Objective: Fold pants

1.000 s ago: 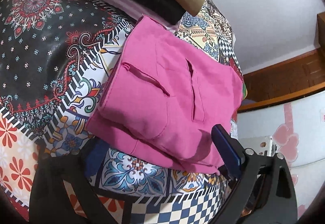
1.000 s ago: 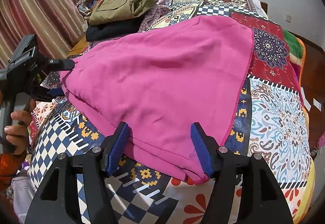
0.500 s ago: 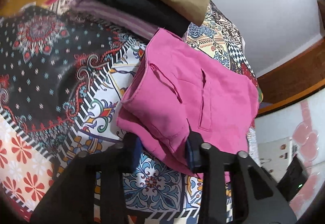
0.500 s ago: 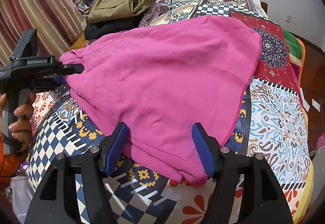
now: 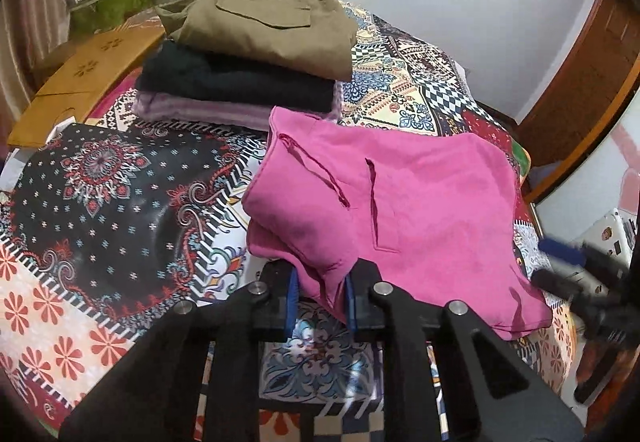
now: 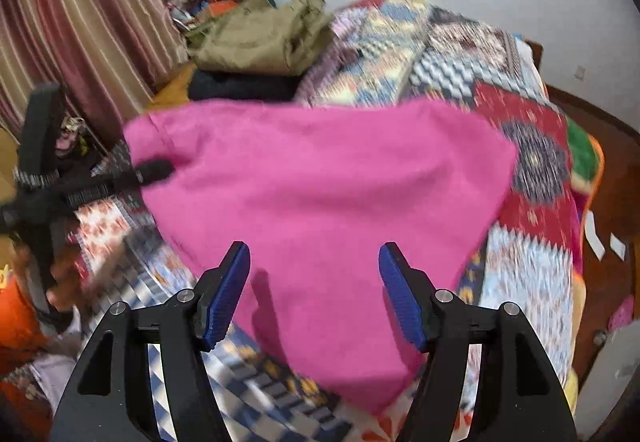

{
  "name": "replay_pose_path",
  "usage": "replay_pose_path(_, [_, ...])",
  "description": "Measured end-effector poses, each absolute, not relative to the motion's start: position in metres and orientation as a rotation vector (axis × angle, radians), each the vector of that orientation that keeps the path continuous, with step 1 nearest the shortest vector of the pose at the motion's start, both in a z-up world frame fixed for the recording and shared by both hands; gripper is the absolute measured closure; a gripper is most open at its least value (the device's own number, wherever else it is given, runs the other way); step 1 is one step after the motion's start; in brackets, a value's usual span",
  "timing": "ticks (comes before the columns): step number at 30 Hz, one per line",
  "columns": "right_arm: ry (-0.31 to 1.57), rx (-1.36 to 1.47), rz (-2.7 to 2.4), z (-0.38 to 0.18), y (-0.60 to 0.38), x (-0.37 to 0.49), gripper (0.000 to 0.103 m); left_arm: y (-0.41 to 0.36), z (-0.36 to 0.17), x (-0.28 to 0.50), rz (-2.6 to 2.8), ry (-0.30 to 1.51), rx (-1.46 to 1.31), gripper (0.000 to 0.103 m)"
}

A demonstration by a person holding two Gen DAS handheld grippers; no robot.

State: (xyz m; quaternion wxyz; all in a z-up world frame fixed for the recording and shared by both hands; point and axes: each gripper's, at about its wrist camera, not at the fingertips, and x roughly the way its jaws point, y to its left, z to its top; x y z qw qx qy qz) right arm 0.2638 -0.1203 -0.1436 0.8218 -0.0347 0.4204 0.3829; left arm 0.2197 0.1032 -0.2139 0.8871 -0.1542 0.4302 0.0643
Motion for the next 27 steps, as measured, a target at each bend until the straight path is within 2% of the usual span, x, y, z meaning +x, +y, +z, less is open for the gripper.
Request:
replay_pose_path(5, [0.886, -0.09, 0.89, -0.143, -0.075, 0.273, 0.04, 0.11, -0.215, 0.213, 0.143, 0.9, -0.303, 0.085])
replay_pose_path(12, [1.028, -0.203, 0.98, -0.183, -0.023, 0.274, 0.042, 0.118, -0.217, 0.198, 0.165, 0.873, -0.281, 0.085])
replay_pose_path(27, [1.06, -0.138, 1.015, -0.19, -0.028, 0.268, 0.04, 0.067, -0.179, 0.198, 0.126, 0.716, 0.039, 0.086])
